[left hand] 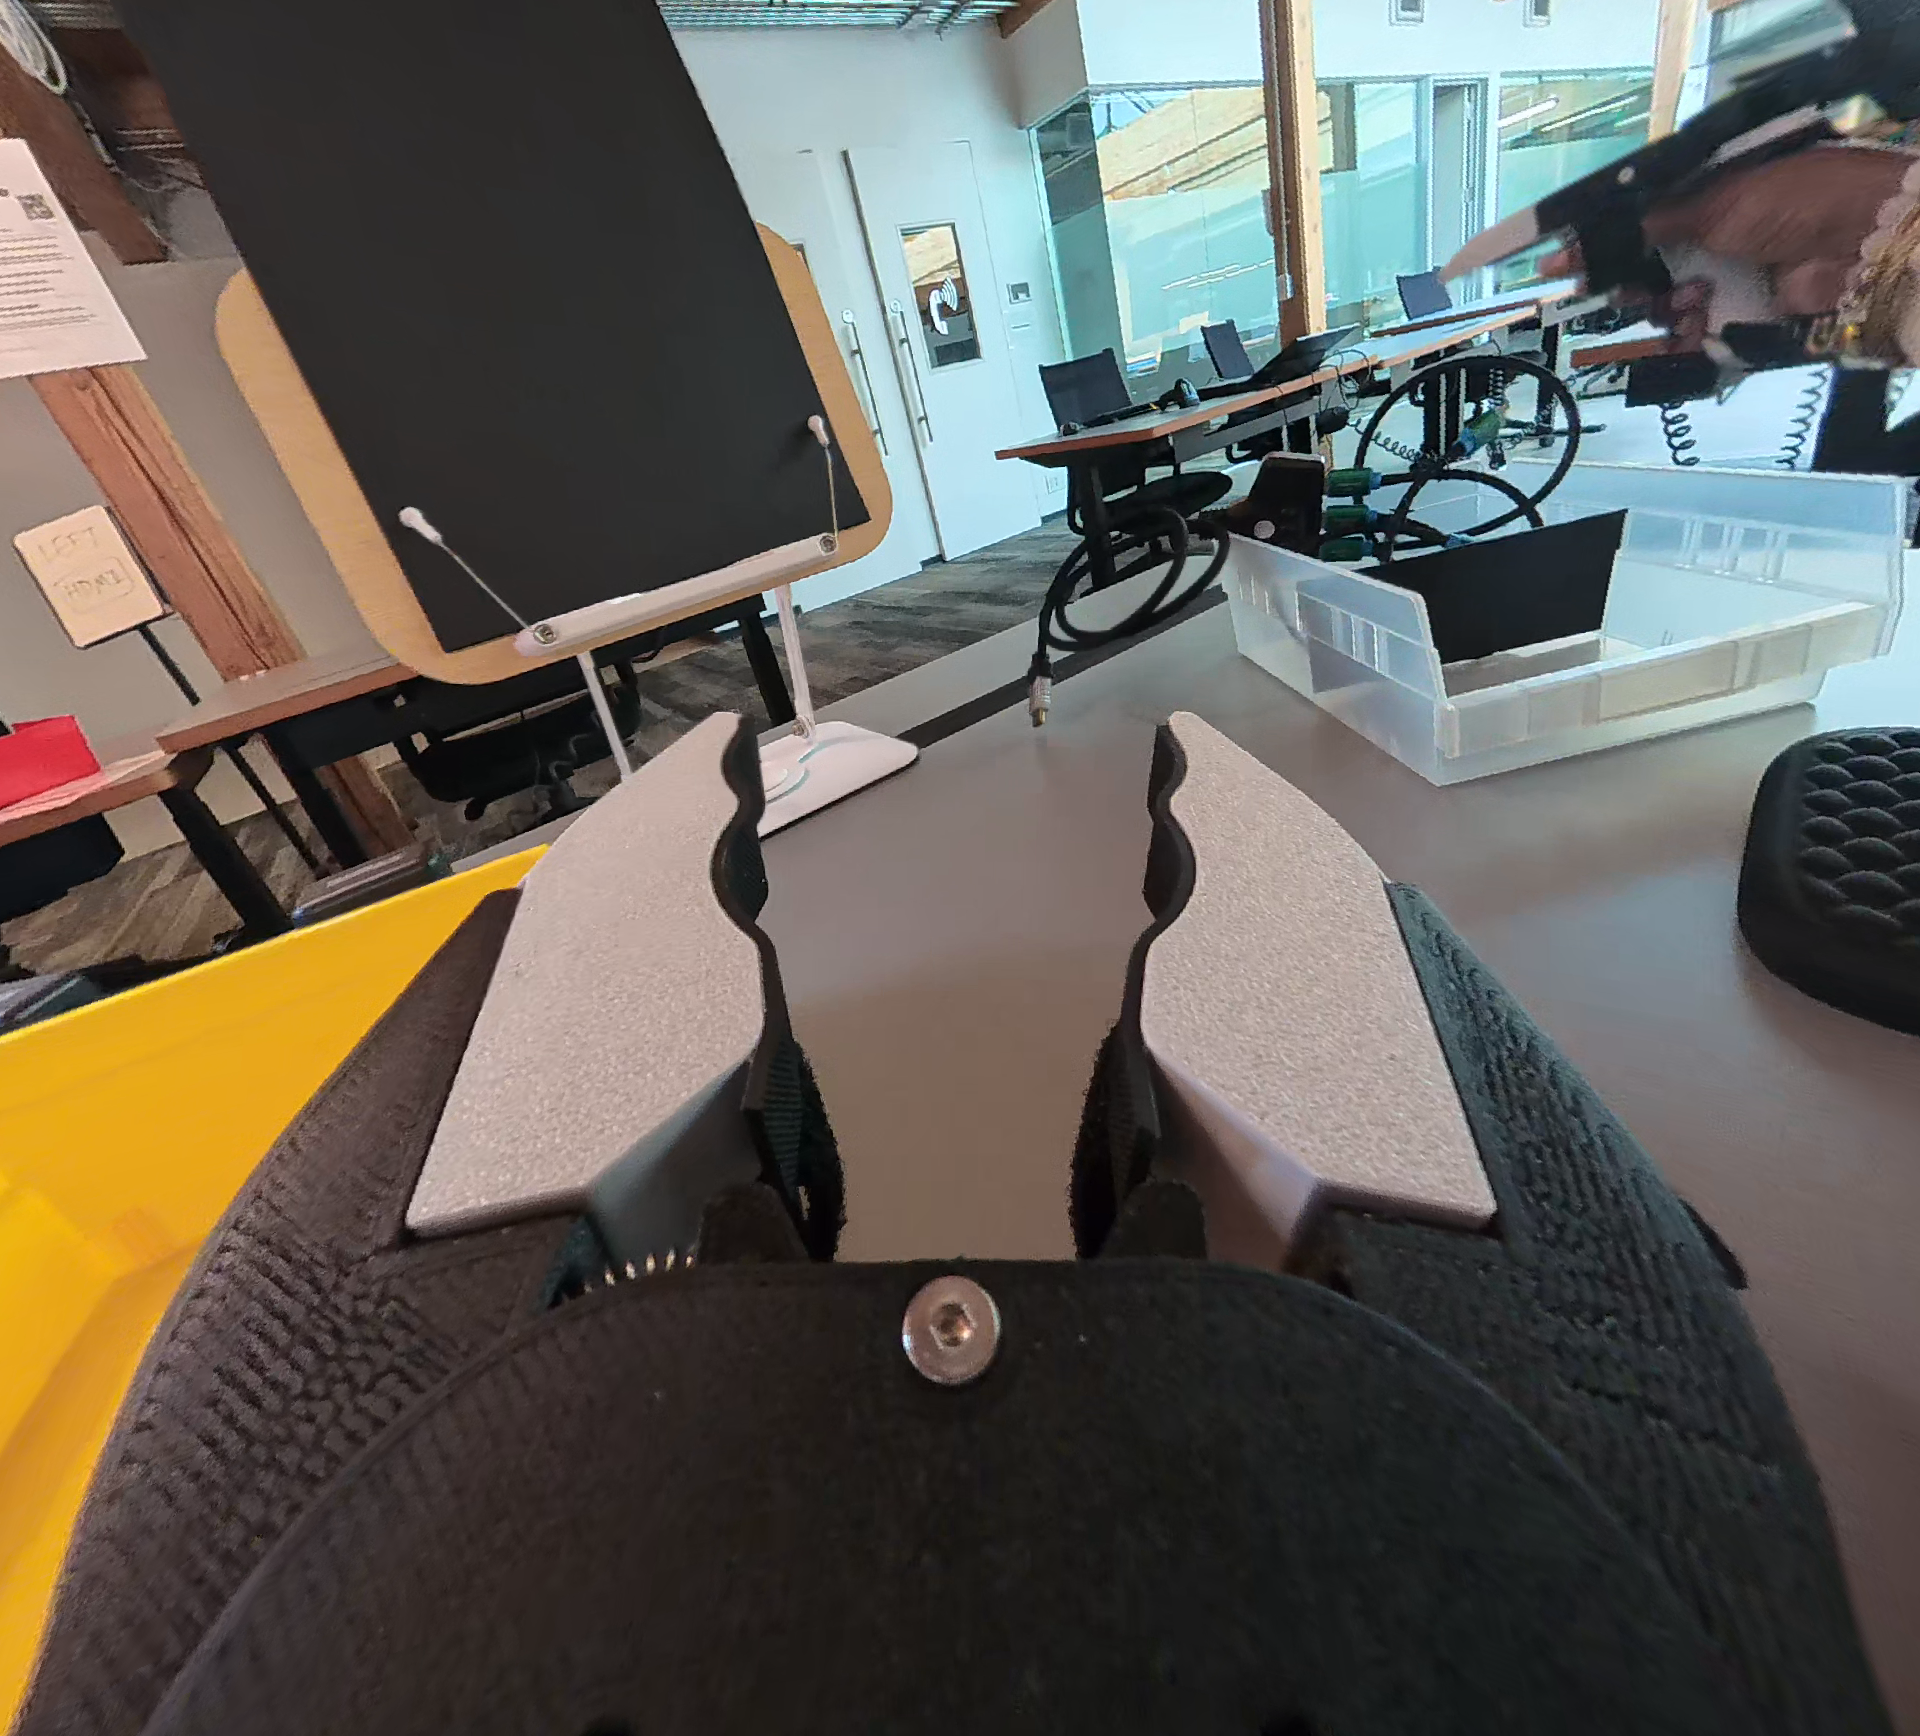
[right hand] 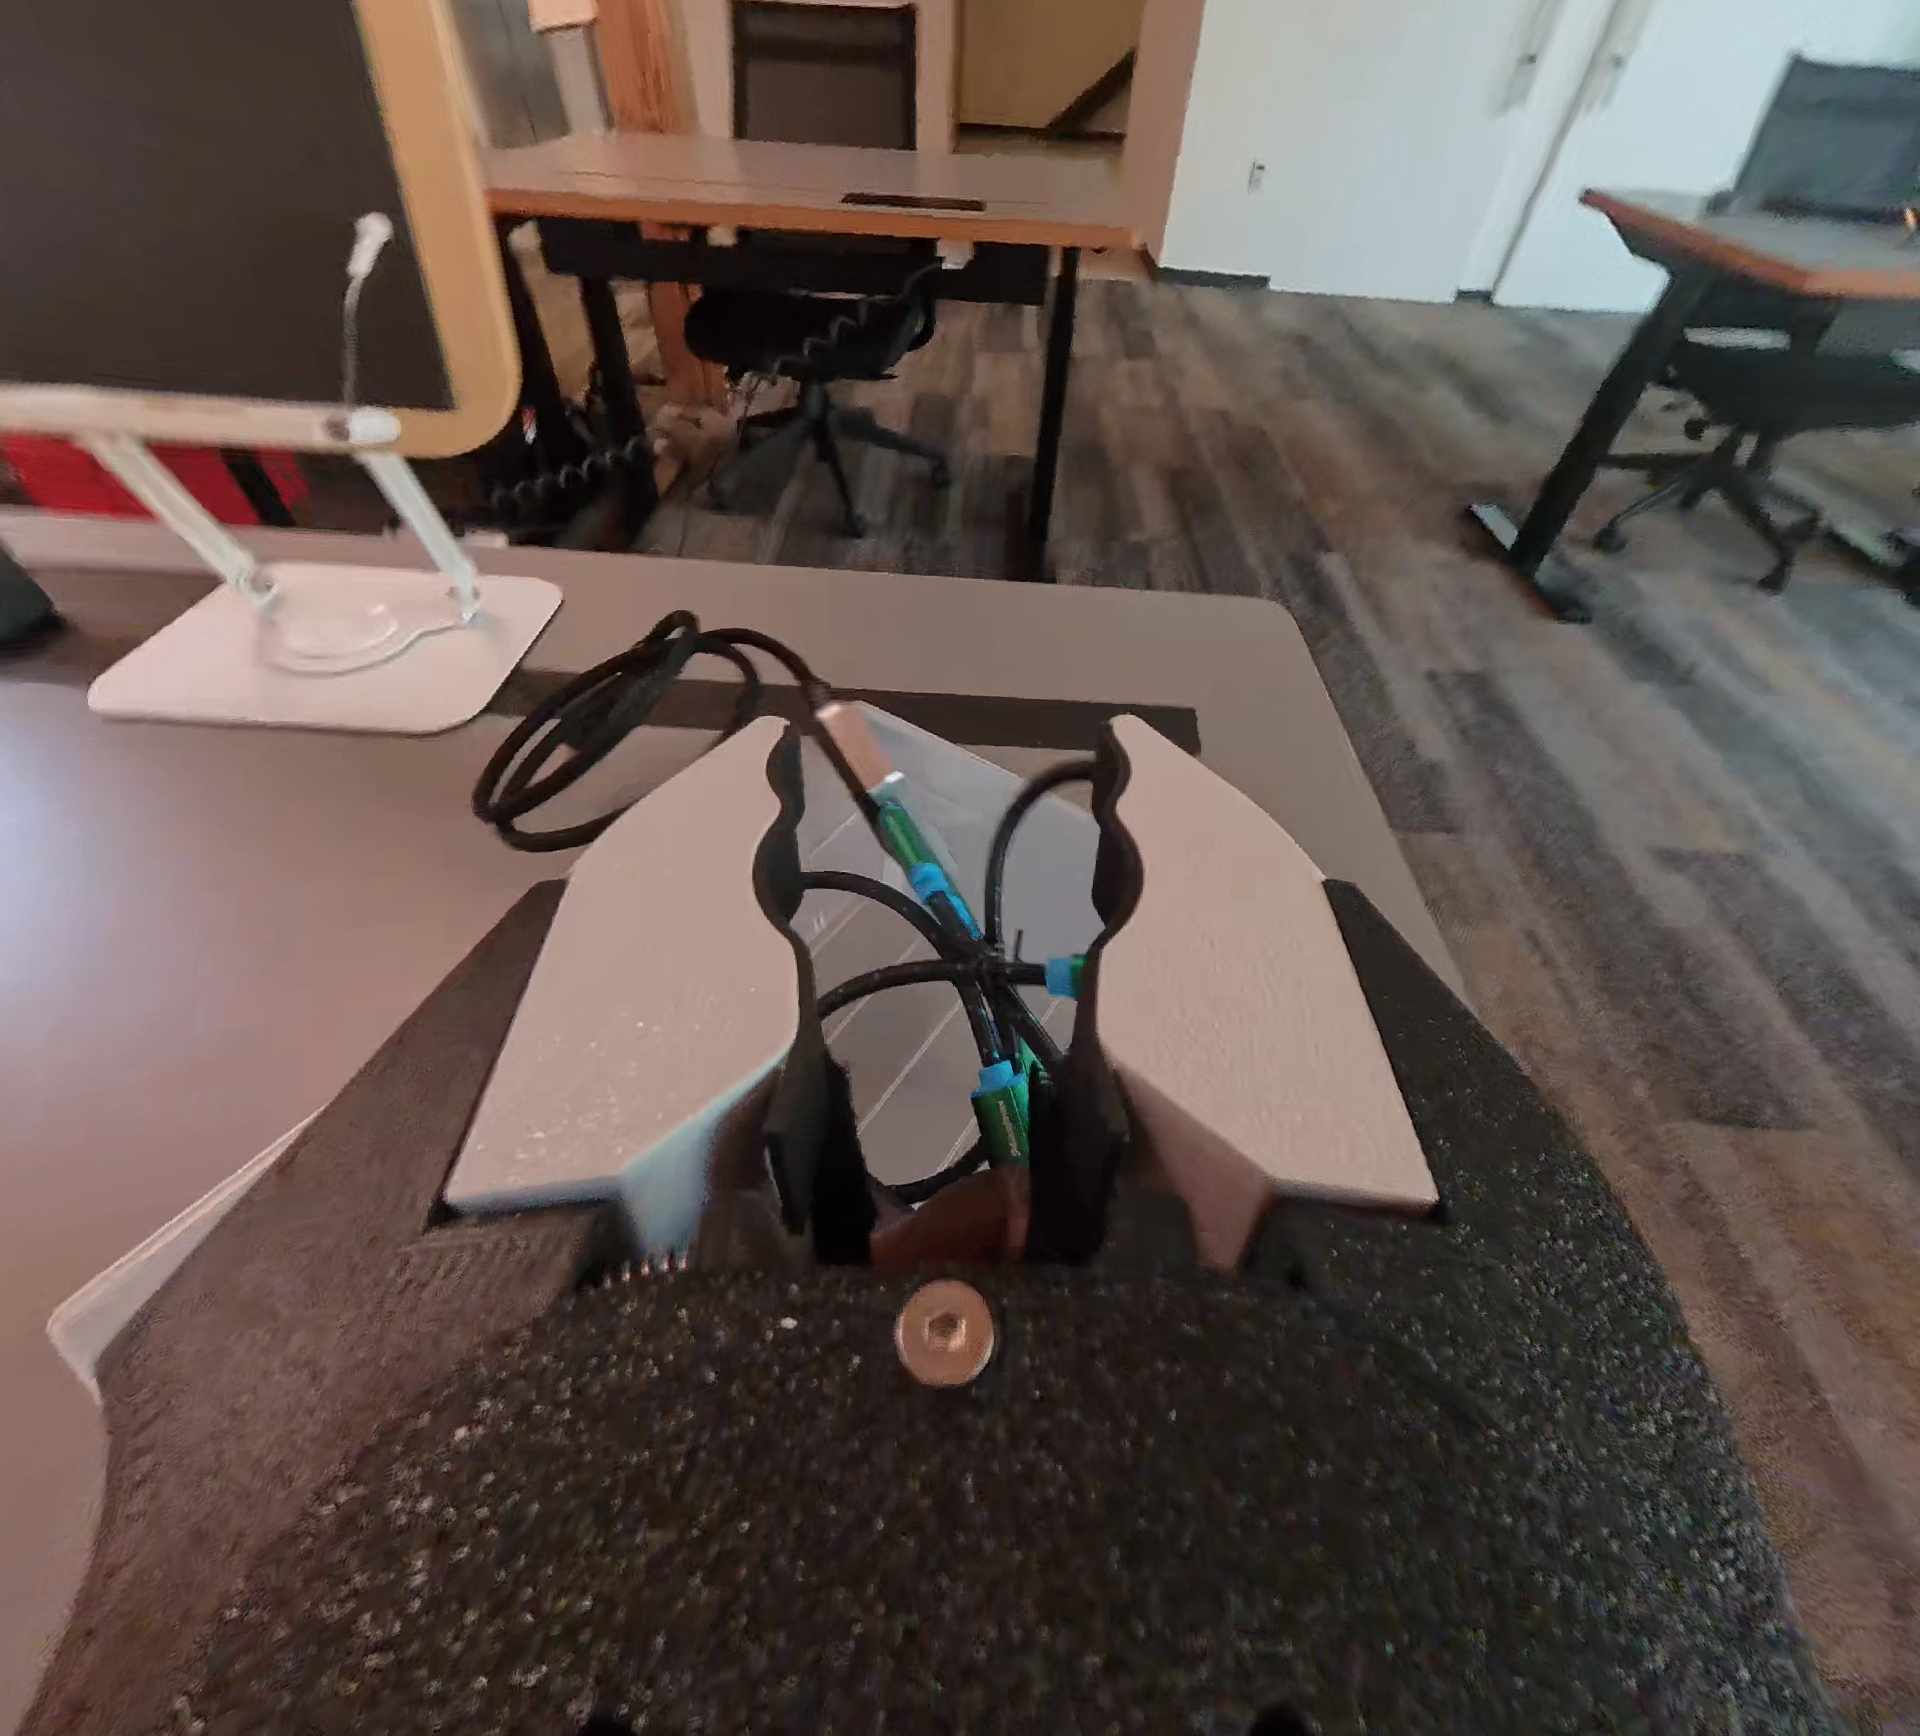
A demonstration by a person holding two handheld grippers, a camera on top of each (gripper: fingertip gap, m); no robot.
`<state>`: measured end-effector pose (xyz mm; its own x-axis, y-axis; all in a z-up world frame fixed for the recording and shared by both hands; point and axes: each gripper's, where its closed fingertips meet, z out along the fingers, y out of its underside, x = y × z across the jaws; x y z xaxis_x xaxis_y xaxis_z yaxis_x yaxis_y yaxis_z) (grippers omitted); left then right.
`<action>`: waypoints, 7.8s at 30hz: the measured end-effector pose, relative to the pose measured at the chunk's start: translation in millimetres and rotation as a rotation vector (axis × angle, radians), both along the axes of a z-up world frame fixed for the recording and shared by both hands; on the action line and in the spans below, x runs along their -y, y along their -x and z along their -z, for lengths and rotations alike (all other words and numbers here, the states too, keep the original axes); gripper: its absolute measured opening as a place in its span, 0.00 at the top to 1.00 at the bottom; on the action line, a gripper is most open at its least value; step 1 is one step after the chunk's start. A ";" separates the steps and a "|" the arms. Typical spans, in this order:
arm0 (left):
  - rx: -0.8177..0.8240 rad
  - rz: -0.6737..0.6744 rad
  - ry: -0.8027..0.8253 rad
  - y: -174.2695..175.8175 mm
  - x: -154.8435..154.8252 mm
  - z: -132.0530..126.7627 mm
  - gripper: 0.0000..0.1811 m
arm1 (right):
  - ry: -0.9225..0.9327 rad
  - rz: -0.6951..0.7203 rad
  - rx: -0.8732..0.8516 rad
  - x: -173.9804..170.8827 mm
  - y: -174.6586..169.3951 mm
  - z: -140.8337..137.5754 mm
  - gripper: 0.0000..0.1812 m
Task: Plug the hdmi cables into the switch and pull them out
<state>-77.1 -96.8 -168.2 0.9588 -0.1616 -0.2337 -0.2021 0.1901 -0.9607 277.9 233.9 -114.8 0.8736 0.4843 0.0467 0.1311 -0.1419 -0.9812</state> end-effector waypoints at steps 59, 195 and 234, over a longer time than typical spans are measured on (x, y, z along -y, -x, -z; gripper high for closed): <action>-0.052 0.002 -0.005 -7.2 1.7 7.6 0.61 | 0.757 -0.403 0.502 -86.0 156.0 86.0 0.33; -0.281 -0.154 1.757 255.0 84.7 169.2 0.55 | -0.035 -1.388 -0.332 317.0 219.7 101.9 0.71; -0.018 0.370 -0.020 -4.9 -9.3 -61.0 0.64 | -0.119 -1.316 -0.260 313.7 229.0 103.2 0.73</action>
